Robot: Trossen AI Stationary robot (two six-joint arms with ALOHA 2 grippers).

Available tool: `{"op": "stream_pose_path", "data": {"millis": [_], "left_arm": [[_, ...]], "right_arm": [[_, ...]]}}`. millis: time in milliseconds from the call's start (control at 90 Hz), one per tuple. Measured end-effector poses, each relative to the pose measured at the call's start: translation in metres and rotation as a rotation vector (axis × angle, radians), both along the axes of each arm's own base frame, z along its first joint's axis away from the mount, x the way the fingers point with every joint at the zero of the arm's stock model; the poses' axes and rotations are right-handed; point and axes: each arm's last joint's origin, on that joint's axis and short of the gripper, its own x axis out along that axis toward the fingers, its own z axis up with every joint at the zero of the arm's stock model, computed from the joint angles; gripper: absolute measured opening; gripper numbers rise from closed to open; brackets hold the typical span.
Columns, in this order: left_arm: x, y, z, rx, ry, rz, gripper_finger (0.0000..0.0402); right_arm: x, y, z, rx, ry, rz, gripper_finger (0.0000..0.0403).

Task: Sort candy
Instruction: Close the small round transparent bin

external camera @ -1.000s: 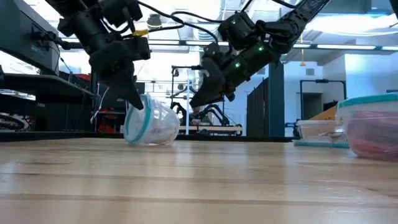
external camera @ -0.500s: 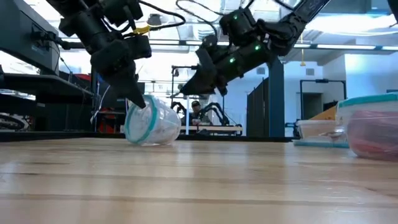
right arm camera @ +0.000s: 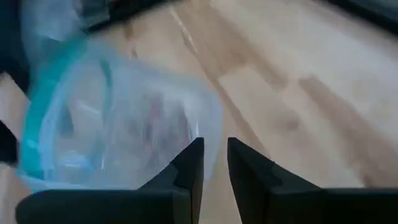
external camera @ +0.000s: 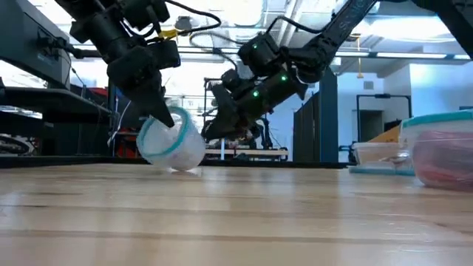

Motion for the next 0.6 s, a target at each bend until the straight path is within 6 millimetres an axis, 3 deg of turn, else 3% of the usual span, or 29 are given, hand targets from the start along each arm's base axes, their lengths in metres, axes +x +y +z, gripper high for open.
{"op": "stream_pose_path", "data": {"millis": [289, 600], "left_arm": [[0.01, 0.006, 0.024, 0.061, -0.066, -0.025, 0.0123], [0.008, 0.028, 0.027, 0.094, -0.072, 0.039, 0.0123]], "right_arm": [[-0.003, 0.0, -0.004, 0.049, 0.074, -0.009, 0.006], [-0.004, 0.001, -0.004, 0.122, 0.077, -0.011, 0.006]]}}
